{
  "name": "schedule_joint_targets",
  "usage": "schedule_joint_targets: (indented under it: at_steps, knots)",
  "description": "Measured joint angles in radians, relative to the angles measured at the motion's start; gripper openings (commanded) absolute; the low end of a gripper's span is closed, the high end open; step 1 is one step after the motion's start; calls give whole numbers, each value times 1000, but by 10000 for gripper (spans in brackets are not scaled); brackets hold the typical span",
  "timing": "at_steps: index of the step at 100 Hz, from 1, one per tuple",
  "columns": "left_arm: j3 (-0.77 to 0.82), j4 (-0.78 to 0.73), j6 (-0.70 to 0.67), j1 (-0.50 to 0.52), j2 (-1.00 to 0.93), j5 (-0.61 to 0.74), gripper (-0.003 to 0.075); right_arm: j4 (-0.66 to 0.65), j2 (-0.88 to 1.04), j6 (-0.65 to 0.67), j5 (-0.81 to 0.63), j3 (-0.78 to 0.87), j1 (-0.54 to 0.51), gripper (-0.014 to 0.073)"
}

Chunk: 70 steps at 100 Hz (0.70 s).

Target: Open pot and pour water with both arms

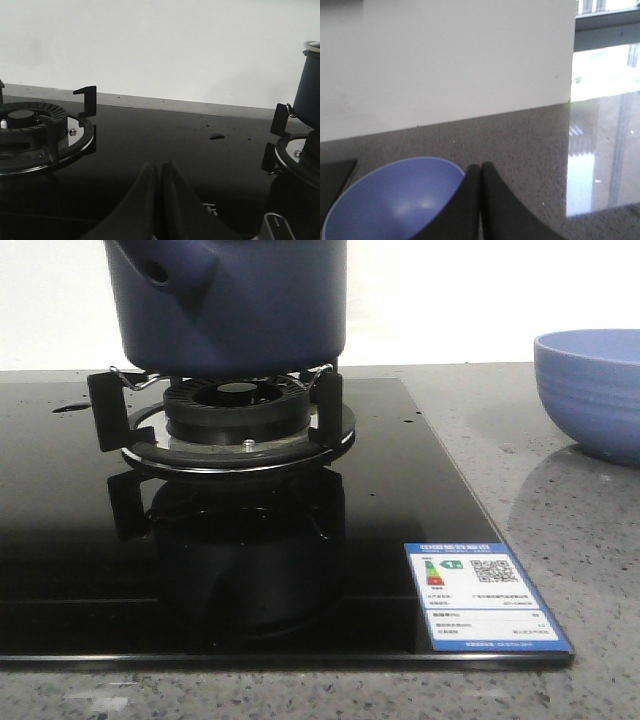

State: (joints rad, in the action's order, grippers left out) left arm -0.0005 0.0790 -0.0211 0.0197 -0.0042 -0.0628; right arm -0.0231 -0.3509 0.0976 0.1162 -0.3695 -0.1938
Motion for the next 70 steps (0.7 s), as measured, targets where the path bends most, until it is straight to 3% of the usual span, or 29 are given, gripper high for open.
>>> schedule_joint_targets:
  at_steps: [16, 34, 53, 70]
  knots:
    - [0, 0, 0, 0, 0, 0, -20, -92, 41, 93, -108, 111, 116, -62]
    - [0, 0, 0, 0, 0, 0, -20, -128, 129, 56, -108, 263, 279, -62]
    - [0, 0, 0, 0, 0, 0, -20, -123, 237, 2, -98, 376, 296, -62]
    - [0, 0, 0, 0, 0, 0, -20, -110, 322, -17, -7, 378, 292, -62]
